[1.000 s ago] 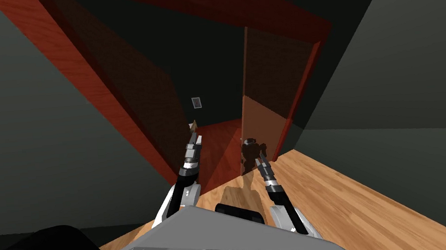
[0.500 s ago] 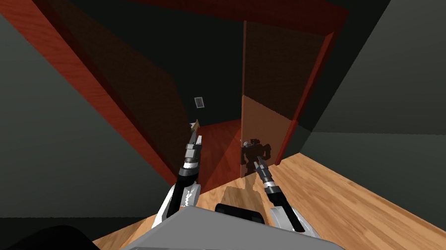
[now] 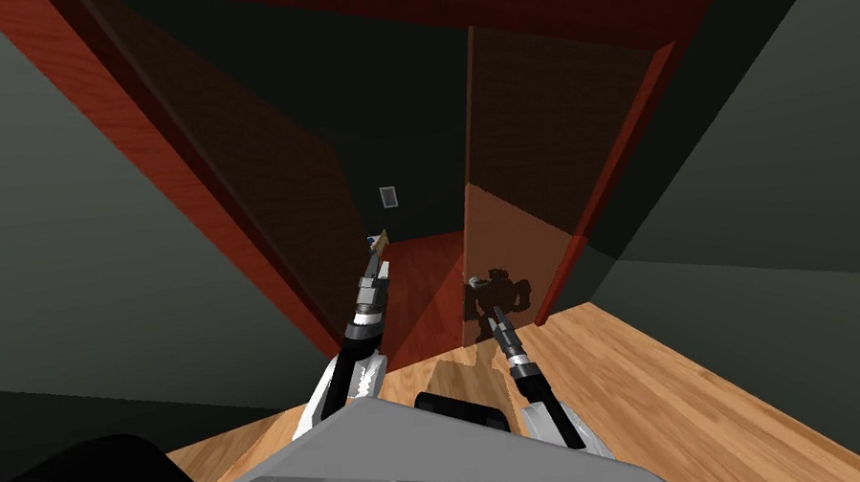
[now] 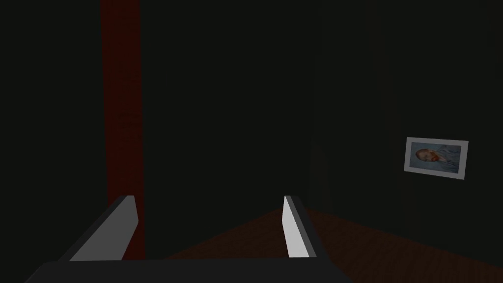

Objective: Push the door open

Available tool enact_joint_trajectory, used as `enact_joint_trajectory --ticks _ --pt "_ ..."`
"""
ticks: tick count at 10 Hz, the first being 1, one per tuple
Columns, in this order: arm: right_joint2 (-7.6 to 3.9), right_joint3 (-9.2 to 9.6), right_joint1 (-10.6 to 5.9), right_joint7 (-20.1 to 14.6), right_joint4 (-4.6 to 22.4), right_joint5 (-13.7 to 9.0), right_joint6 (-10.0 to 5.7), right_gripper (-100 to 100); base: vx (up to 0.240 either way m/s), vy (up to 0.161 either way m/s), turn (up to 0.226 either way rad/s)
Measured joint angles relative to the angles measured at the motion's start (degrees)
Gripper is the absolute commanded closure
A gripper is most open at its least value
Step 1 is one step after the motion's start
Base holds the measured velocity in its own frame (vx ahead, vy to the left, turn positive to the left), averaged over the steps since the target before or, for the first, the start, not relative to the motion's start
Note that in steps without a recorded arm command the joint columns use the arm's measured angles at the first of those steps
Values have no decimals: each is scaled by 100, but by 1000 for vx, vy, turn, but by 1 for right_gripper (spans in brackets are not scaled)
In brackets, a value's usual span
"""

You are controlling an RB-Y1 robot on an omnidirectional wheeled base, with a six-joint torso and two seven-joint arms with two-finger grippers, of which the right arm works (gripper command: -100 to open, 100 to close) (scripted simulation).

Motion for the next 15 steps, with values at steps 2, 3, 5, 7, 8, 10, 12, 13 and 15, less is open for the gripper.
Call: enact_joint_trajectory --ticks 2,3,5,7,8,10,12,13,15 --pt "-60 69 -91 -27 231 -28 -23 -100 64 -87 85" --pt "-81 103 -138 -37 353 -39 -43 -100 51 -99 81" --pt "-95 171 -258 -48 692 -56 -145 -100 78 -103 92" --pt "-135 251 -339 -53 914 -80 -164 -100 74 -100 62" --pt "-152 277 -371 -58 1002 -88 -170 -100 55 -67 40" --pt "-162 329 -461 -66 1246 -102 -235 -100 68 -88 81" --pt "-176 362 -520 -73 1385 -114 -261 -100 91 -11 25" --pt "-161 349 -523 -65 1407 -114 -268 -100 184 42 38" --pt "-128 324 -538 -46 1449 -115 -283 -100 186 35 30"
